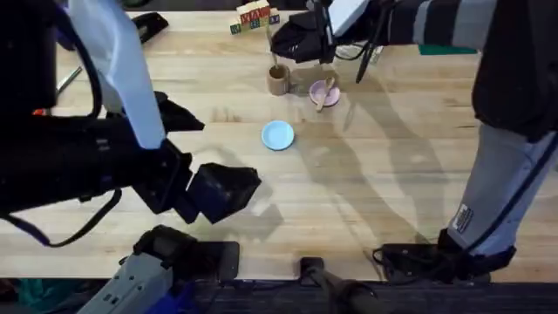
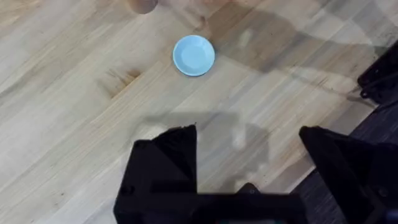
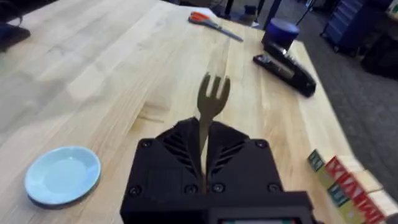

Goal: Pick up a utensil and set it on the pink plate, then put the other utensil in the container.

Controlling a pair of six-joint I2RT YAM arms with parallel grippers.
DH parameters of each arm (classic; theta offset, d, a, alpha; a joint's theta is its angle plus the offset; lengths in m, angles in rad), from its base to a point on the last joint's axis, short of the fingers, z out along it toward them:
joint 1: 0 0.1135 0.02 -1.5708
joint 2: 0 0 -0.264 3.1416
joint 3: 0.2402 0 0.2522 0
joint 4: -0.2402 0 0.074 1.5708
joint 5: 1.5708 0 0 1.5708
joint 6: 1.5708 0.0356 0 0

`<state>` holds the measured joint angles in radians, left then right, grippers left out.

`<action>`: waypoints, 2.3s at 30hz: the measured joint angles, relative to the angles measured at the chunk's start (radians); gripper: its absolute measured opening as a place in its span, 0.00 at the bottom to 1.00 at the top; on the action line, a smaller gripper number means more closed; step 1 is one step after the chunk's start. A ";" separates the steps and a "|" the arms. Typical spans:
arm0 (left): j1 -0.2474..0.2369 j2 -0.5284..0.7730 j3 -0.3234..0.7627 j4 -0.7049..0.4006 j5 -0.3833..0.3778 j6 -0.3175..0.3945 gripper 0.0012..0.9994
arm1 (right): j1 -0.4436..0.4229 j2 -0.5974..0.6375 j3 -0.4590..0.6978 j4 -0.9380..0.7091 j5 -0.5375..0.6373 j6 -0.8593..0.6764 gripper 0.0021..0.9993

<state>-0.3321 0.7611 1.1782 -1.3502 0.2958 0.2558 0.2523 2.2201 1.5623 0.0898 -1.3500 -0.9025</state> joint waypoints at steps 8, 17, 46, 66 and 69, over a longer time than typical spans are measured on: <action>0.000 0.000 0.000 0.000 0.000 0.000 1.00 | 0.000 0.052 0.000 0.008 0.004 0.009 0.03; 0.000 0.000 0.000 0.000 0.000 0.000 1.00 | 0.000 0.096 0.000 0.016 0.004 0.035 0.03; 0.000 0.000 0.000 0.000 0.000 0.000 1.00 | 0.000 0.103 0.000 0.284 0.004 0.513 1.00; 0.000 0.000 0.000 0.000 0.000 0.000 1.00 | -0.001 0.103 0.172 0.357 0.128 1.160 1.00; 0.000 0.000 0.000 0.000 0.000 0.000 1.00 | -0.007 0.103 0.197 0.247 0.176 1.141 1.00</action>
<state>-0.3321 0.7612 1.1782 -1.3502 0.2958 0.2558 0.2450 2.3230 1.7592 0.3372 -1.1740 0.2381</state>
